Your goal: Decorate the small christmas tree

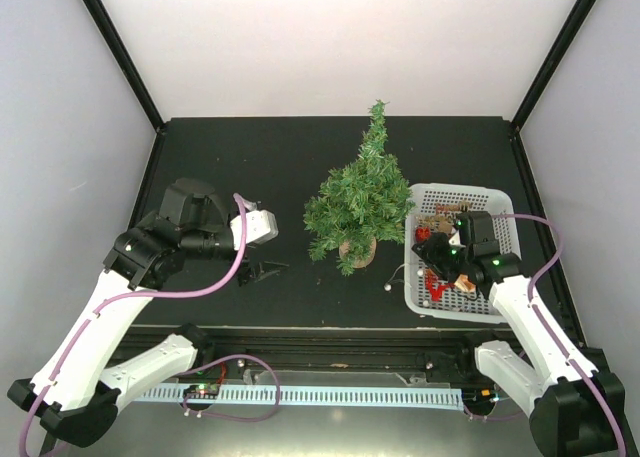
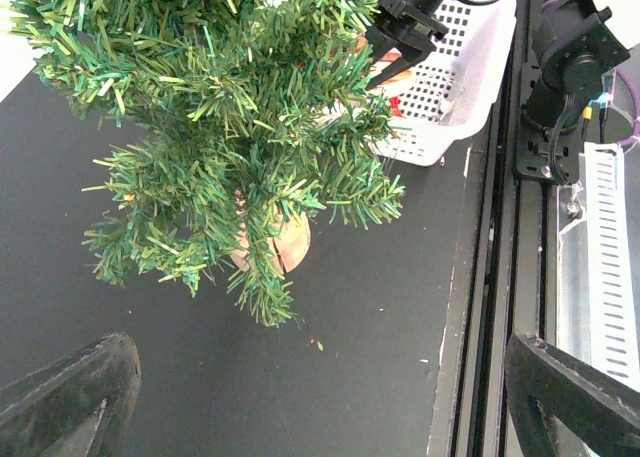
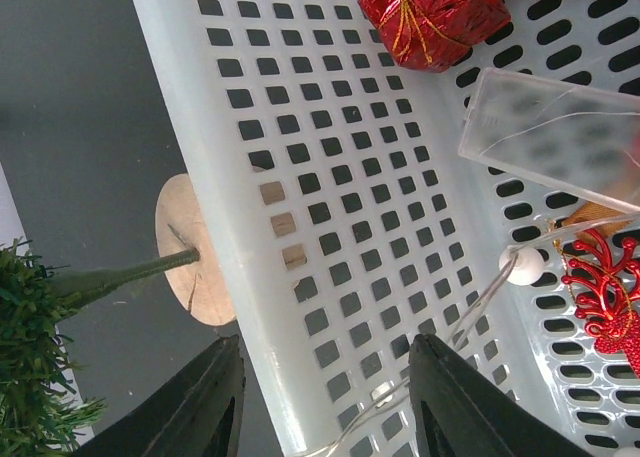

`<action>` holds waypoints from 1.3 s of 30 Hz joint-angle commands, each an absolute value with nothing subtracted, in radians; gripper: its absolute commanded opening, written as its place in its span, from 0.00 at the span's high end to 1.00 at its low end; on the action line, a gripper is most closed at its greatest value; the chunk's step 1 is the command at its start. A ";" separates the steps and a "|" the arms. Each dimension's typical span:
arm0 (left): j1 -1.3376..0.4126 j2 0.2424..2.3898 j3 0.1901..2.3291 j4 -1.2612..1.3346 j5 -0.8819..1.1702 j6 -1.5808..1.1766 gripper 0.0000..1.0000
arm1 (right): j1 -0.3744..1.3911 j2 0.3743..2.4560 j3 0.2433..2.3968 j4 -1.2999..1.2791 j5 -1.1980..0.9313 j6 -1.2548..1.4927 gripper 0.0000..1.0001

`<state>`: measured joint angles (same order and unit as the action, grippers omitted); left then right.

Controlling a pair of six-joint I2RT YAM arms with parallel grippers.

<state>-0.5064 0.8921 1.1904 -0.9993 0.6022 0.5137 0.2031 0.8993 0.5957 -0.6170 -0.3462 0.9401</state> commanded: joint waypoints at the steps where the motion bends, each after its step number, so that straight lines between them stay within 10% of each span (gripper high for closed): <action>1: -0.515 0.888 1.188 -0.976 0.595 0.497 0.01 | 0.206 0.881 0.597 -0.619 -0.338 0.947 0.54; 39: -0.524 0.911 1.180 -0.959 0.557 0.517 0.01 | 0.334 0.938 0.595 -0.723 -0.063 0.687 0.56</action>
